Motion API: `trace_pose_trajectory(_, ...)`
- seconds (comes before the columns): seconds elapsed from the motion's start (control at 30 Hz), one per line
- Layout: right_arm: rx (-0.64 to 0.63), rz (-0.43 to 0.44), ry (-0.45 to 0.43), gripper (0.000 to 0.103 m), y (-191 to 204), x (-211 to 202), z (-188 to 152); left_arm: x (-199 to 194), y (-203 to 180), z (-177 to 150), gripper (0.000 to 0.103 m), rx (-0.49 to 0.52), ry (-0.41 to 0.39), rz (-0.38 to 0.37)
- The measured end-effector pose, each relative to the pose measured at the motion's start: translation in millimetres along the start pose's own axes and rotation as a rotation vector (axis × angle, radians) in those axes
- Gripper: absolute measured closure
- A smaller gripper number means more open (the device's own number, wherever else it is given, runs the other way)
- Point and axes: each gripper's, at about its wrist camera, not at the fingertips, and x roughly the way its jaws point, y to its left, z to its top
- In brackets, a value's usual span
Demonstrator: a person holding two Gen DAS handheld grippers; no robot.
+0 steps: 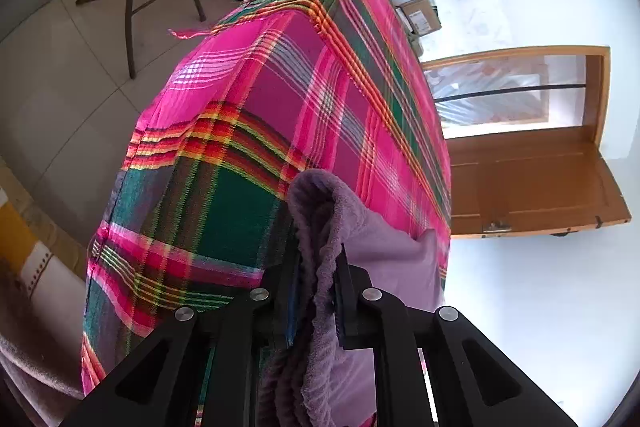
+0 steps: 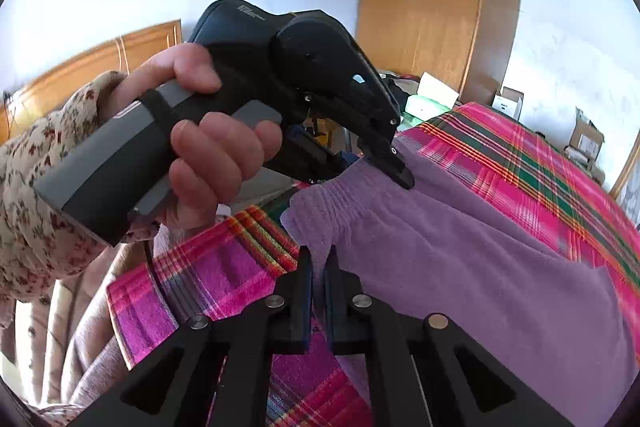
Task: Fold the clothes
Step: 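Lift the held waistband edge up off the bed with the left gripper, then fold the held edge over the fleece and open the left gripper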
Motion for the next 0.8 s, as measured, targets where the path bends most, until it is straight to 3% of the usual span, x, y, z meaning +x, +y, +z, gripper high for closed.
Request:
trace_pose_trajectory(0.5,0.097,-0.039,-0.175,0.098,-28,-63,-7,-13,-64,-18,0.089,0.082,-0.068,0.031)
trace_pose_trajectory(0.8,0.179,-0.119,-0.232,0.098,-62,-102,-27,16,-126,-32,0.089,0.172,-0.042,0.025)
